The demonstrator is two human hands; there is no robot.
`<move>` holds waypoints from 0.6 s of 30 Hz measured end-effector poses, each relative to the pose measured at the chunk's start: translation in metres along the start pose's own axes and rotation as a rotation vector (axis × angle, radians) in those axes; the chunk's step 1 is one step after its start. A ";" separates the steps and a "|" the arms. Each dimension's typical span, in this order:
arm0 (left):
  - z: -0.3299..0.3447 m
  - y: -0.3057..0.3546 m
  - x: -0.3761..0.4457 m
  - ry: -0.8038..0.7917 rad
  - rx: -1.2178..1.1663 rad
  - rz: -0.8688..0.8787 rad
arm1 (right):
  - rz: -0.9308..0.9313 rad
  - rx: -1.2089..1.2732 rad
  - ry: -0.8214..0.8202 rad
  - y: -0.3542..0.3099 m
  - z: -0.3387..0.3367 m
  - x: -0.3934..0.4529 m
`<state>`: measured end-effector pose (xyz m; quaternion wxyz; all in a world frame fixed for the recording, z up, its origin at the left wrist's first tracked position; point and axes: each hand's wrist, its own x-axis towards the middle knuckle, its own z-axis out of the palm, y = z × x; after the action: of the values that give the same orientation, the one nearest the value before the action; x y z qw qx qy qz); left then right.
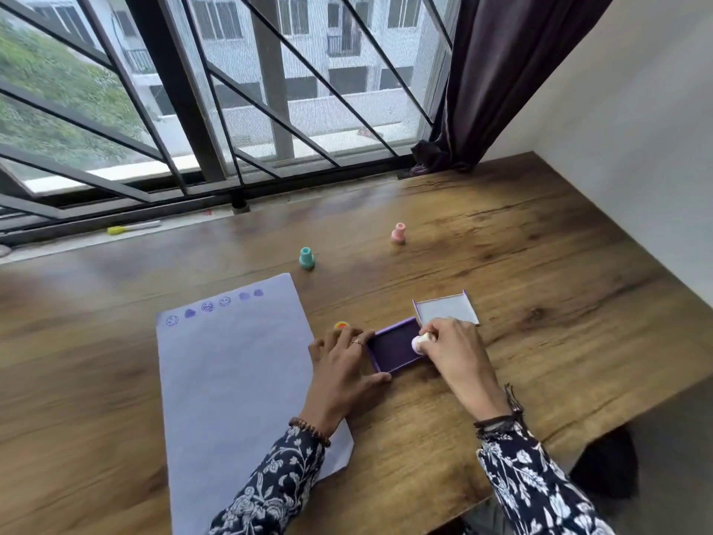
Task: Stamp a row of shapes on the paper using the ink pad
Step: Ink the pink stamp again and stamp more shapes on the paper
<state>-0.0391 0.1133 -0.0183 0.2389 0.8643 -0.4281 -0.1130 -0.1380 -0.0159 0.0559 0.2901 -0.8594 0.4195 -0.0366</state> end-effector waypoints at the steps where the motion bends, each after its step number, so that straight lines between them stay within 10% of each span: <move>1: 0.000 0.000 0.000 0.000 -0.003 0.001 | -0.019 -0.038 0.015 -0.004 -0.005 -0.002; 14: 0.002 -0.002 0.001 0.000 0.039 -0.002 | -0.273 -0.175 0.356 -0.045 -0.037 -0.017; 18: 0.004 -0.001 0.002 0.006 0.039 -0.001 | -0.127 -0.237 0.061 -0.017 0.005 -0.011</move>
<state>-0.0384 0.1115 -0.0220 0.2234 0.8692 -0.4291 -0.1024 -0.1309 0.0028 0.0626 0.1711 -0.9108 0.3744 -0.0310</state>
